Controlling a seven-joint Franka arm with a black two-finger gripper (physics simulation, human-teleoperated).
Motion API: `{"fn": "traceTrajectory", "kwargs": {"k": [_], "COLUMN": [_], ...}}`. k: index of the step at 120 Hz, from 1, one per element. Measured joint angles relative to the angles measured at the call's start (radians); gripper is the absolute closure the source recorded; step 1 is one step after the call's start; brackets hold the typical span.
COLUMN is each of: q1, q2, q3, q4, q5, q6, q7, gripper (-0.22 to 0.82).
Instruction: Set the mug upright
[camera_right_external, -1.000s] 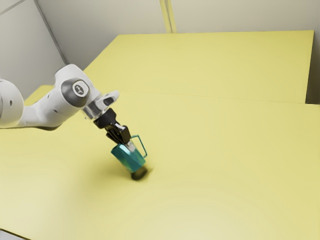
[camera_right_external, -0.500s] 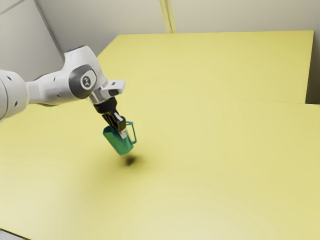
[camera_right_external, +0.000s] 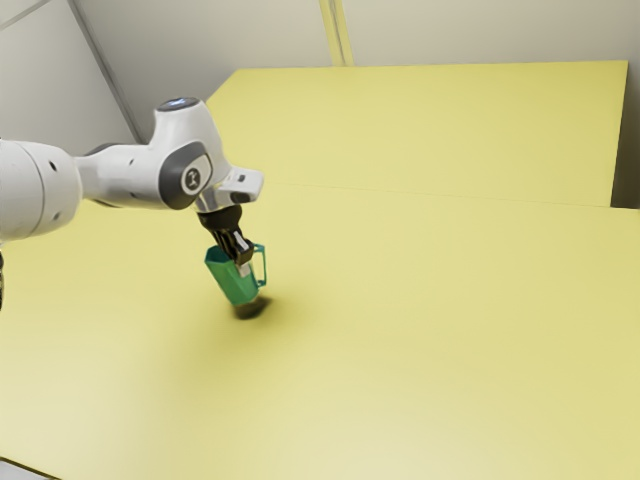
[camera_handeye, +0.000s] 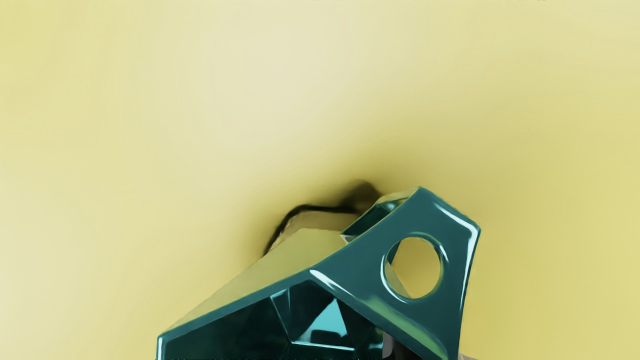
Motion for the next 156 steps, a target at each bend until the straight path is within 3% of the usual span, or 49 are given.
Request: {"fn": "traceTrajectory", "kwargs": {"k": [44,95,125,156], "q1": [-0.007,-0.001,0.004,-0.014], "q2": [0.047,0.083,0.073,-0.052], "q3": [-0.023,-0.025,-0.021,-0.012], "q4": [0.015,0.007,0.002,0.020], "q5": [0.112,0.063,0.056,0.060], "q6": [0.022,0.101,0.112,0.059], "q7": [-0.003,-0.008,-0.001,-0.003], "gripper": [0.79,0.79,0.29,0.09]}}
